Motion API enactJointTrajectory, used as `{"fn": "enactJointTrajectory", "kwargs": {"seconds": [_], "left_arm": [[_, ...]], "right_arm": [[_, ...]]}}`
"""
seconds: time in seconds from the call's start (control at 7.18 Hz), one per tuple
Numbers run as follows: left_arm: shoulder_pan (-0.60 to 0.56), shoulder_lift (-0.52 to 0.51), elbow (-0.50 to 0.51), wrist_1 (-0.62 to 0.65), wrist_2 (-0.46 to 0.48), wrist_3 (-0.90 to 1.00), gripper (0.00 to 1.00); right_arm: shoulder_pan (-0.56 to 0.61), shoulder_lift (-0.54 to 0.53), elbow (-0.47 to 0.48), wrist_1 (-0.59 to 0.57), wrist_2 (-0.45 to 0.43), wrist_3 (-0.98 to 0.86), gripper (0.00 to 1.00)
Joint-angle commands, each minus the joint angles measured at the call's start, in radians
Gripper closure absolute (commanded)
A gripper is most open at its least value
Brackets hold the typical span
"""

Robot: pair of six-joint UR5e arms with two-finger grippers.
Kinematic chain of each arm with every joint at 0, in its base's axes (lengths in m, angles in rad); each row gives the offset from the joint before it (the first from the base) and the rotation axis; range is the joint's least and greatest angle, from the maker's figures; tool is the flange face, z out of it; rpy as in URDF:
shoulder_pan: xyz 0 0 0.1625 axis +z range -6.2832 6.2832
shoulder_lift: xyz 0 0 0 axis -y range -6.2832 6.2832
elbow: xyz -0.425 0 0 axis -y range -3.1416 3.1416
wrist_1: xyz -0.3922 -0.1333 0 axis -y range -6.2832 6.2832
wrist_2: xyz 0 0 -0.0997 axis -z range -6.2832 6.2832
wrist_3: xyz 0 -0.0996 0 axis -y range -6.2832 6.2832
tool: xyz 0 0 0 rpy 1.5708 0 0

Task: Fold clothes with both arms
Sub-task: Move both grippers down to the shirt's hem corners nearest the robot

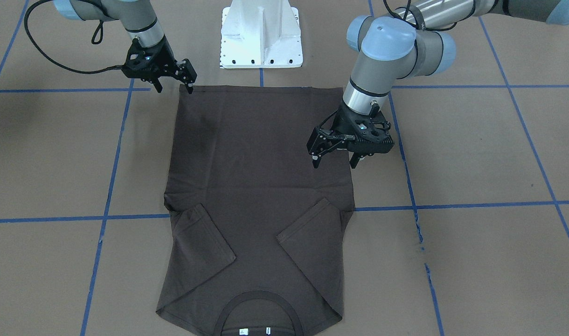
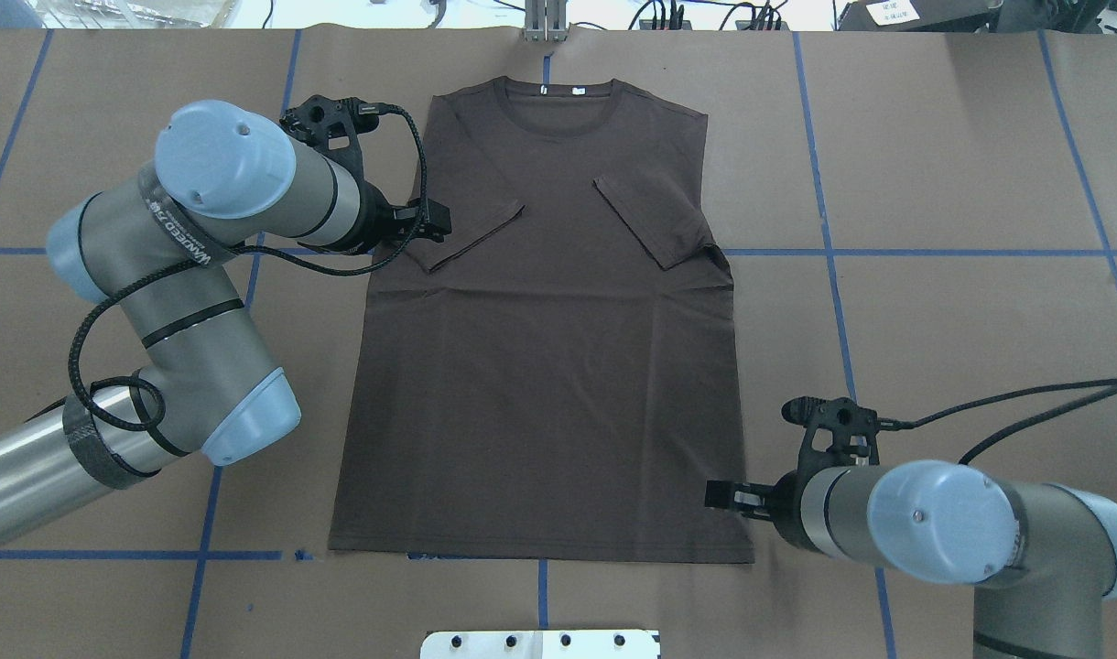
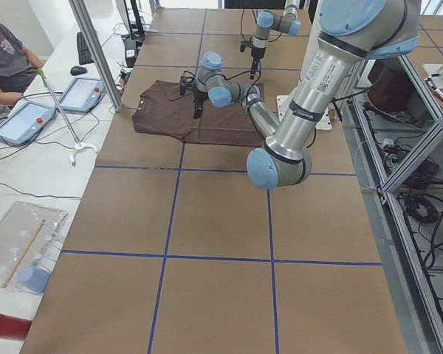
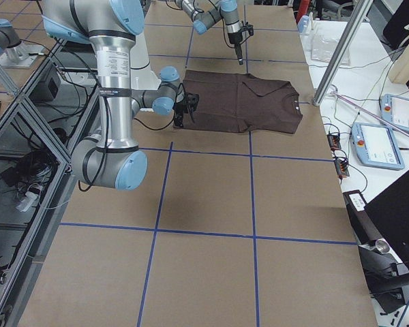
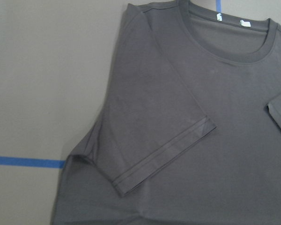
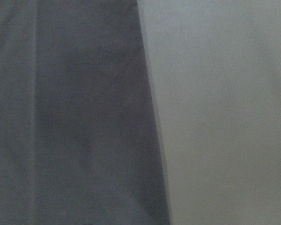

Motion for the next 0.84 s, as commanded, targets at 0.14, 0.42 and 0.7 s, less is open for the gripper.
{"fn": "enactJointTrajectory", "kwargs": {"seconds": [0.14, 0.42, 0.7], "left_arm": [[0.000, 0.002, 0.007, -0.005, 0.006, 0.002, 0.00], [-0.002, 0.013, 0.000, -0.005, 0.002, 0.002, 0.00], [-0.001, 0.013, 0.000, -0.007, 0.003, 0.002, 0.00]], "right_arm": [[-0.064, -0.002, -0.042, -0.010, -0.033, 0.026, 0.00], [-0.070, 0.003, -0.054, -0.010, -0.024, 0.026, 0.00], [-0.072, 0.007, -0.054, -0.010, -0.020, 0.028, 0.31]]}}
